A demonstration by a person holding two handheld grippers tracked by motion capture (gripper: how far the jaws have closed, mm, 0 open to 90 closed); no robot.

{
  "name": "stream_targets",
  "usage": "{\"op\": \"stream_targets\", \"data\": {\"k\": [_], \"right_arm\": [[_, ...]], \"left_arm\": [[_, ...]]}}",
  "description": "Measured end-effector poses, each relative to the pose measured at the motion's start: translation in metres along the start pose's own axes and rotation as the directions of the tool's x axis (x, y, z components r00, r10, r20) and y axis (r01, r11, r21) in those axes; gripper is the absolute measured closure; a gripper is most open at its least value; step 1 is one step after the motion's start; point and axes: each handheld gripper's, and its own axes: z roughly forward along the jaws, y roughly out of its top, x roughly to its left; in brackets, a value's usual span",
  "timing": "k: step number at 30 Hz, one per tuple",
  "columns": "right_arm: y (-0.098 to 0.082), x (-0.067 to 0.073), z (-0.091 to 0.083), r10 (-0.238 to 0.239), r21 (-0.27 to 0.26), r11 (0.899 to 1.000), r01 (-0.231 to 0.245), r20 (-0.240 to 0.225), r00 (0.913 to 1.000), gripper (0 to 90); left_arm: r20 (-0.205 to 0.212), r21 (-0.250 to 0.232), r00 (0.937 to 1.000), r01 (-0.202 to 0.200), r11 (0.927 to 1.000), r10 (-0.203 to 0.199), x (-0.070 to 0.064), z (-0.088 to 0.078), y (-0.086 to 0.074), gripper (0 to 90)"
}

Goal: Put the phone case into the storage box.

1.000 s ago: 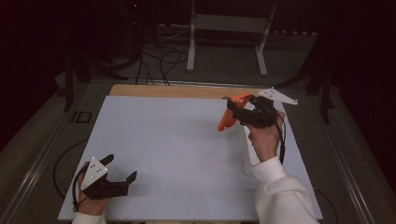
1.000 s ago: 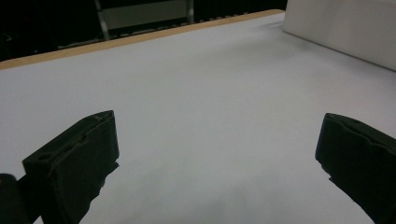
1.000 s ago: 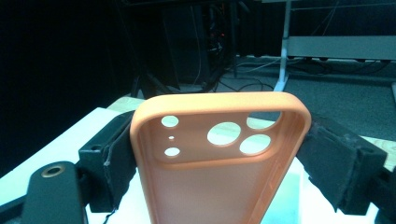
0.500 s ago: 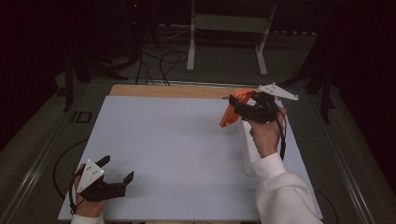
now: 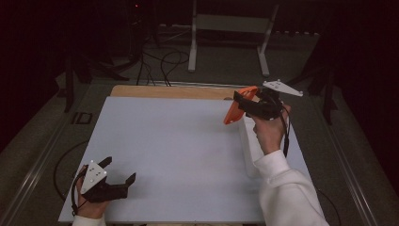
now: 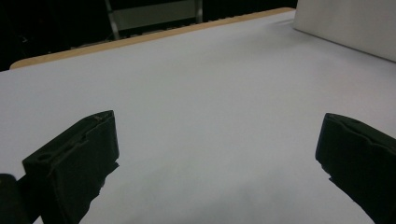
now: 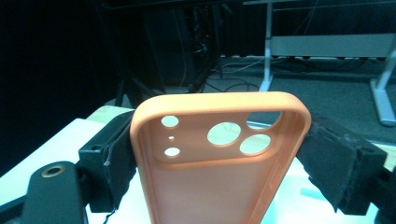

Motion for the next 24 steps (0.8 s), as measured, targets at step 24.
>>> {"op": "stream_targets", "data": {"k": [24], "right_arm": [[0.01,-0.018,0.012,0.006,-0.002,1.0,-0.006,0.1,0.9949,16.9]], "left_arm": [[-0.006,-0.004,1.0,-0.005,1.0,0.005,-0.001,0.001,0.001,0.2]]}}
